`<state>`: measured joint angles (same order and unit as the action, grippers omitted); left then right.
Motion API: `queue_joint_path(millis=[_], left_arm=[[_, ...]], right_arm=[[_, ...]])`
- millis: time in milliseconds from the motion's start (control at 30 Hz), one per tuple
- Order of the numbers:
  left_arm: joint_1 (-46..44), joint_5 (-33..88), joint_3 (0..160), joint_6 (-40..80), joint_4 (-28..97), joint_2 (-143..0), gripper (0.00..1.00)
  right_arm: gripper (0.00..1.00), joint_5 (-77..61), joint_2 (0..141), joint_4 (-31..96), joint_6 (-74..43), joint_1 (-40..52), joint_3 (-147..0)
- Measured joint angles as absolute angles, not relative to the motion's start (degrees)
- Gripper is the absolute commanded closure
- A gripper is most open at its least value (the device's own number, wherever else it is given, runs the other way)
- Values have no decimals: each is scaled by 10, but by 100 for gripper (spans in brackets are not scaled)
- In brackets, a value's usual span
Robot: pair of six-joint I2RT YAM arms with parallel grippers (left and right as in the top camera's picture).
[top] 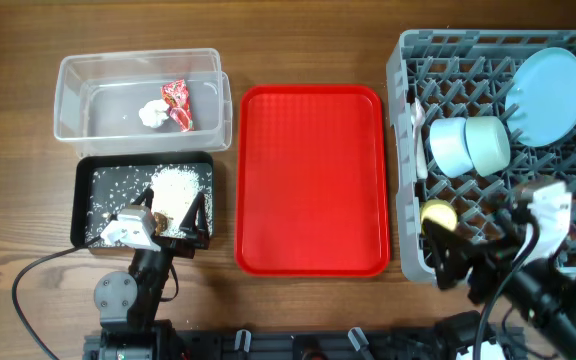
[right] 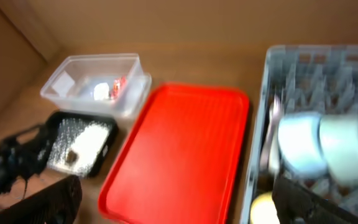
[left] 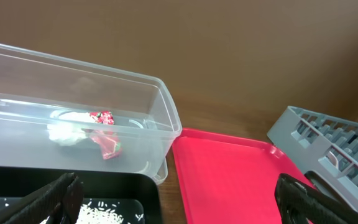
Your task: Sort waste into correct bins and load items into the dishwasher rack
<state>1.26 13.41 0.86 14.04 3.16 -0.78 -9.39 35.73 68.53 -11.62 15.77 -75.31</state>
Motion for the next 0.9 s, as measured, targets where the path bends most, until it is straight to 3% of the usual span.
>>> queue_joint_path(millis=[367,667,900], left_arm=[[13,134,9,140,32,-8,0],[13,134,9,140,32,-8,0],[13,134,8,140,32,-8,0]], right_arm=[[0,-45,356,724,-130,158,-753],[0,-31,290,595,-20,99,-711],[0,-43,193,444,3,63,-509]])
